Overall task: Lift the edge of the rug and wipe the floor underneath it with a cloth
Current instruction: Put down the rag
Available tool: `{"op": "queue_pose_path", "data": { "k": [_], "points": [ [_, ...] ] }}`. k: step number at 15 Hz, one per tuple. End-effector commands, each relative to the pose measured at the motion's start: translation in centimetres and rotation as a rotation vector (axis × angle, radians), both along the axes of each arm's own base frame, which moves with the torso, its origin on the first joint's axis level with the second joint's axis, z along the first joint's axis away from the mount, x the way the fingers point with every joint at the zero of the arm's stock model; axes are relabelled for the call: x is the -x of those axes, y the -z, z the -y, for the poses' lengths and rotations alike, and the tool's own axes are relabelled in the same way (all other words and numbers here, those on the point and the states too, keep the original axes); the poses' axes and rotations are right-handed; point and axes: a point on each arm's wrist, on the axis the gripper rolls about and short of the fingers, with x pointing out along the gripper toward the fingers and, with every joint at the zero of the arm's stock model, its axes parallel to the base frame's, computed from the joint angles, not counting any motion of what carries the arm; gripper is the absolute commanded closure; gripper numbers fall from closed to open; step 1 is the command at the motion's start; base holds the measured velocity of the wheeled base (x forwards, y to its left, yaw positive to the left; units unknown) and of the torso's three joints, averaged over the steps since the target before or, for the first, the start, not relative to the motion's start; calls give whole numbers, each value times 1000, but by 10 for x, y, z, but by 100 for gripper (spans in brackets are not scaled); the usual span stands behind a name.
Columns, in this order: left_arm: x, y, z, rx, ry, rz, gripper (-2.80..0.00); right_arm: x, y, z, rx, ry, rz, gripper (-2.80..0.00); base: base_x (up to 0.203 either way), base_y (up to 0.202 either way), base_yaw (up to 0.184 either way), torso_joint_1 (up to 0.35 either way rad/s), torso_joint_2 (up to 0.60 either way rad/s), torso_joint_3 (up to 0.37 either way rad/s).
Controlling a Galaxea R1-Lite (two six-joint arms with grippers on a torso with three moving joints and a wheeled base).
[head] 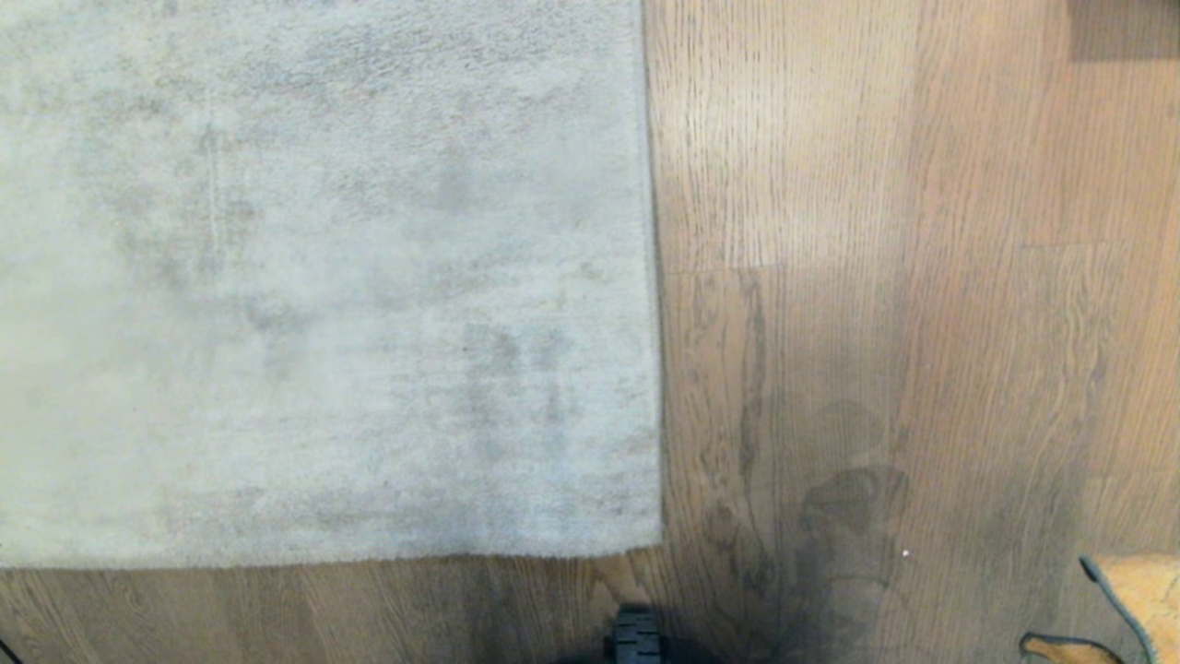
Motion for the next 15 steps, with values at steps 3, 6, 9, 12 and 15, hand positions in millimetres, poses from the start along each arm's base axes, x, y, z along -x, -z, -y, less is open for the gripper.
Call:
{"op": "queue_pose_path", "data": {
  "k": [3,6,9,12,15],
  "points": [
    [0,0,0,0,0,0,0,0,0,0,0,-2,-1,0,0,0,0,0,0,0],
    [0,0,0,2,0,0,0,0,0,0,1,-2,-1,0,0,0,0,0,0,0],
    [0,0,0,2,0,1,0,0,0,0,1,-2,-1,0,0,0,0,0,0,0],
    [0,0,0,2,0,0,0,0,0,0,1,-2,-1,0,0,0,0,0,0,0],
    [0,0,0,2,0,0,0,0,0,0,1,-2,-1,0,0,0,0,0,0,0]
  ]
}}
